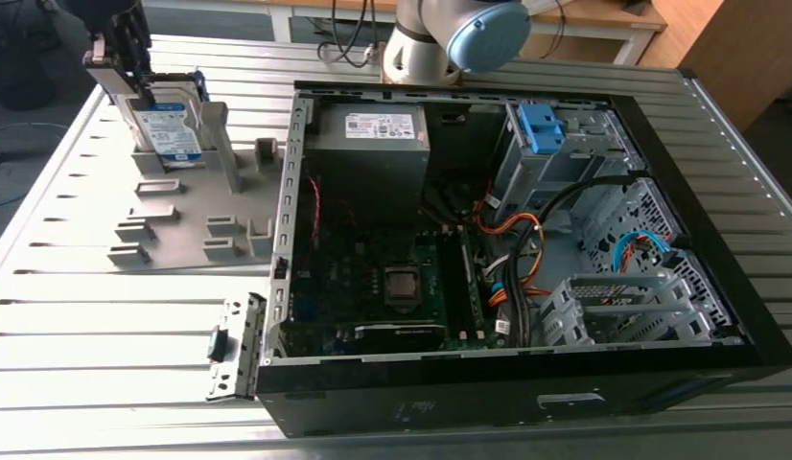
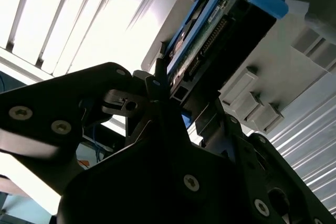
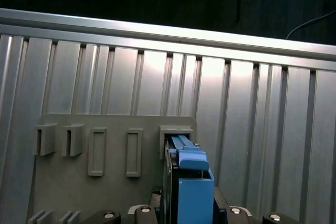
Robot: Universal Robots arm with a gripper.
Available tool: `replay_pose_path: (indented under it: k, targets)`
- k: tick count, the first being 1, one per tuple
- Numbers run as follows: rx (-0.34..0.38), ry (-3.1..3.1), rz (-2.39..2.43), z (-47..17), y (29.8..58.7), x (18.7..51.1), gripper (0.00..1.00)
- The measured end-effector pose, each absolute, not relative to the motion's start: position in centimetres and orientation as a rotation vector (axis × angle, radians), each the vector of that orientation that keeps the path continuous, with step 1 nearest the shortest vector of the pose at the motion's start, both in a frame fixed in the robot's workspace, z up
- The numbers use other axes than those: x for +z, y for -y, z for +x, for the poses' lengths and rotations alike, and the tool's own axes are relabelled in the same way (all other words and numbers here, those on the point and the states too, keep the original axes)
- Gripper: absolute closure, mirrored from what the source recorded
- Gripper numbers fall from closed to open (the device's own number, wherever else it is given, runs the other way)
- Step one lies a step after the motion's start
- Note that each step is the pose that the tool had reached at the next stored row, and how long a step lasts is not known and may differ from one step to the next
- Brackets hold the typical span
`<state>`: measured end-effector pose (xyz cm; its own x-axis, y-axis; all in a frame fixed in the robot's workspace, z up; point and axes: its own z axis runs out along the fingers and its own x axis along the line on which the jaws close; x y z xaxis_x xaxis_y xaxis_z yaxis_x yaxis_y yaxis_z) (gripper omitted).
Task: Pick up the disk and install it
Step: 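Pick up the disk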
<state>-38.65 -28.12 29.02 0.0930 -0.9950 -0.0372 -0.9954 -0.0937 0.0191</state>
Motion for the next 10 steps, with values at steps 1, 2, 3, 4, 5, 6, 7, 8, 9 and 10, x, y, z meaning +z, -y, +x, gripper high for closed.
replay_pose_path:
  k: [1,2,3,4,5,6,7,8,9,10]
  targets:
    - [0.063,-2.107,-2.314,-38.65,28.12,28.99,0.53]
    - [0.063,-2.107,-2.314,-38.64,28.12,28.92,0.53]
    - [0.063,-2.107,-2.314,-38.64,28.12,28.86,0.53]
    - [0.063,-2.107,-2.314,-38.64,28.12,28.8,0.53]
    - [0.063,-2.107,-2.314,-38.65,28.12,28.78,0.53]
    - [0.063,-2.107,-2.314,-38.65,28.12,28.78,0.53]
    - [0.063,-2.107,-2.314,-38.65,28.12,28.78,0.53]
    - [0.063,-2.107,-2.314,-38.65,28.12,28.77,0.53]
    - [0.063,-2.107,-2.314,-38.65,28.12,28.75,0.53]
    - [0.063,-2.107,-2.314,-38.65,28.12,28.75,0.53]
